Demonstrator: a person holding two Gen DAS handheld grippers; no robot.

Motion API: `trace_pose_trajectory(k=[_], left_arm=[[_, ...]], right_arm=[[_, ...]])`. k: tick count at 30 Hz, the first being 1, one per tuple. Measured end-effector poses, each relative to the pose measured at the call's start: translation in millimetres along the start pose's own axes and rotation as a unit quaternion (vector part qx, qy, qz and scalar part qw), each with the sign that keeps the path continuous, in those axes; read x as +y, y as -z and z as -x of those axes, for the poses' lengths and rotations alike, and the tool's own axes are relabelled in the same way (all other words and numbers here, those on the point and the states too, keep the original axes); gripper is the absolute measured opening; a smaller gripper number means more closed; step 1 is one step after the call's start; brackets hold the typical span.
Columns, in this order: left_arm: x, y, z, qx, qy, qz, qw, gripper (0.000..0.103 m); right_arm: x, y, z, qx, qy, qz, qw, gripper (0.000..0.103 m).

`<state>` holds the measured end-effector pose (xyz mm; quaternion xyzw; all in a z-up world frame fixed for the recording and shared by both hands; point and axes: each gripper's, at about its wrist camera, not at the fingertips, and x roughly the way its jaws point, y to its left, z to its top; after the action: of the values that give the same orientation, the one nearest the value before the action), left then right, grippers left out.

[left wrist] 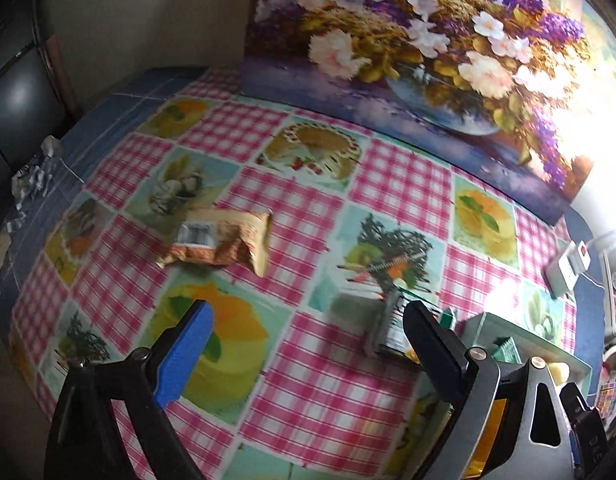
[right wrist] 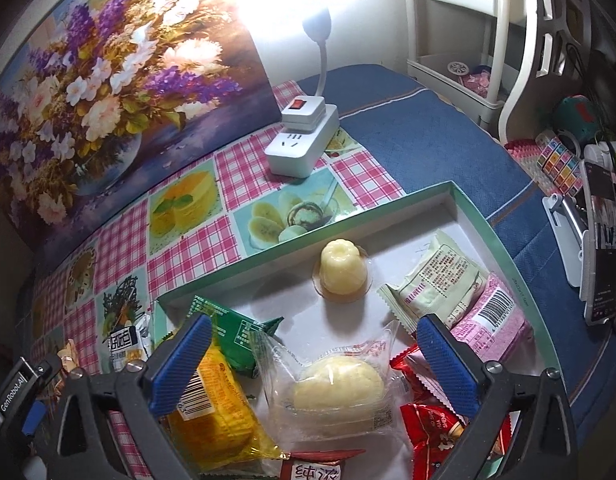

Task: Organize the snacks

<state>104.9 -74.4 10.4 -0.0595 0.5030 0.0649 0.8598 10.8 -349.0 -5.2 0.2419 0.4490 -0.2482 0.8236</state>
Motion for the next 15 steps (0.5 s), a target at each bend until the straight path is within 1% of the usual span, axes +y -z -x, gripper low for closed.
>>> trace_pose_trajectory(k=[3,6,9,12,15], left_arm=[[4.1,-1.8,1.9,-0.008,-0.005,-0.002,0.9999,0.096],[8.1,-3.4,2.8,-0.013,-0.005,0.003,0.9999,0.096],[12.7,-5.1,3.2,-0.016,-0.005,0.008,0.9998,0.096],[18.0,-6.2,2.7,-0.016,-0.006,0.012,0.9998,0.096],[24.6,-9.3,-0.9,-0.002,0.009,0.006,0.9999,0.096]], right_arm=[[3.2,-0.6,2.5,-0.010,-0.006,0.003,1.000,0.103],[6.7,-0.9,8.8,-0.030,-0.019,0.004,0.999,0.103],[11.6,-1.0,12.9,-0.041,-0.026,0.005,0.999,0.103],[16.1,-0.1,14.8,-0.043,-0.026,0.009,0.999,0.103],[22.3,1.3,19.0,-0.048,-0.018,0.016,0.999,0.103]])
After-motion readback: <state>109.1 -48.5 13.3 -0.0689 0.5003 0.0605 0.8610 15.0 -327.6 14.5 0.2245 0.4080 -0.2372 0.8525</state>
